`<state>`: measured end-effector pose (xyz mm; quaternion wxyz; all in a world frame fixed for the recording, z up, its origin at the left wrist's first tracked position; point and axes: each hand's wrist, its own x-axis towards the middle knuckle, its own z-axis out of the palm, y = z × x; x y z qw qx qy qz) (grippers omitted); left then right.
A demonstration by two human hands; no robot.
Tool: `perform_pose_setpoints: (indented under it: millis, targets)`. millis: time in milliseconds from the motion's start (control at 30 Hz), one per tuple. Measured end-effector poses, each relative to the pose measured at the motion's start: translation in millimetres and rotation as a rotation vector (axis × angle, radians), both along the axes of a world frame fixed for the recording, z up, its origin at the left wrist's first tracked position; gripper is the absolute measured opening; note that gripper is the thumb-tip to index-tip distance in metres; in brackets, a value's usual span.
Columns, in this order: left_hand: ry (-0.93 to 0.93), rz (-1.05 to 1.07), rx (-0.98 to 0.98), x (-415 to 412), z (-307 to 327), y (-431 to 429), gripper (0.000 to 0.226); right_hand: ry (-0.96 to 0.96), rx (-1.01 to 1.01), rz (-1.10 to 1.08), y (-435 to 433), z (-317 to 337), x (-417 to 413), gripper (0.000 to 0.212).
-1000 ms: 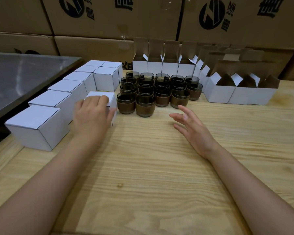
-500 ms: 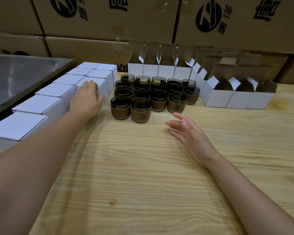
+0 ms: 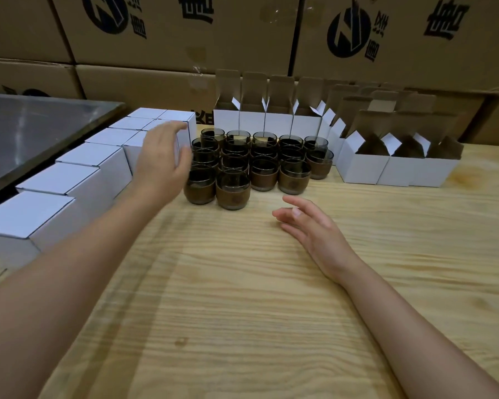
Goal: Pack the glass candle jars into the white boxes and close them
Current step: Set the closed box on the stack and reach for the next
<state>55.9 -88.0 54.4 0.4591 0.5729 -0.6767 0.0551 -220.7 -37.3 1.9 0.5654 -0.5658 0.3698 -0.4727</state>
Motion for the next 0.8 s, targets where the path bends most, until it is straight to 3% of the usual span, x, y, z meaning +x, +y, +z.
perform_pose_setpoints:
  millis: [100, 167, 233, 333, 533, 633, 800]
  targets:
    - [0.203, -0.161, -0.015, -57, -5, 37, 0.025, 0.018, -0.006, -0.007, 0, 1, 1, 0.027]
    - [0.359, -0.261, 0.069, -94, -20, 59, 0.016, 0.023, -0.012, -0.013, 1, 1, 2, 0.025]
    - [0.476, -0.291, 0.227, -119, -36, 71, 0.022, 0.023, -0.012, -0.010, 1, 1, 3, 0.023]
    - [0.519, -0.272, 0.455, -132, -49, 67, 0.023, -0.010, -0.004, -0.014, 0, 1, 3, 0.023]
    - [0.537, -0.238, 0.516, -129, -52, 57, 0.023, 0.015, -0.029, -0.041, -1, -2, 6, 0.021]
    - [0.542, -0.222, 0.542, -130, -52, 54, 0.020, 0.057, -0.086, -0.238, -12, 1, 7, 0.020]
    - [0.504, -0.207, 0.565, -130, -54, 51, 0.015, 0.494, -0.195, -0.704, -68, 31, -32, 0.040]
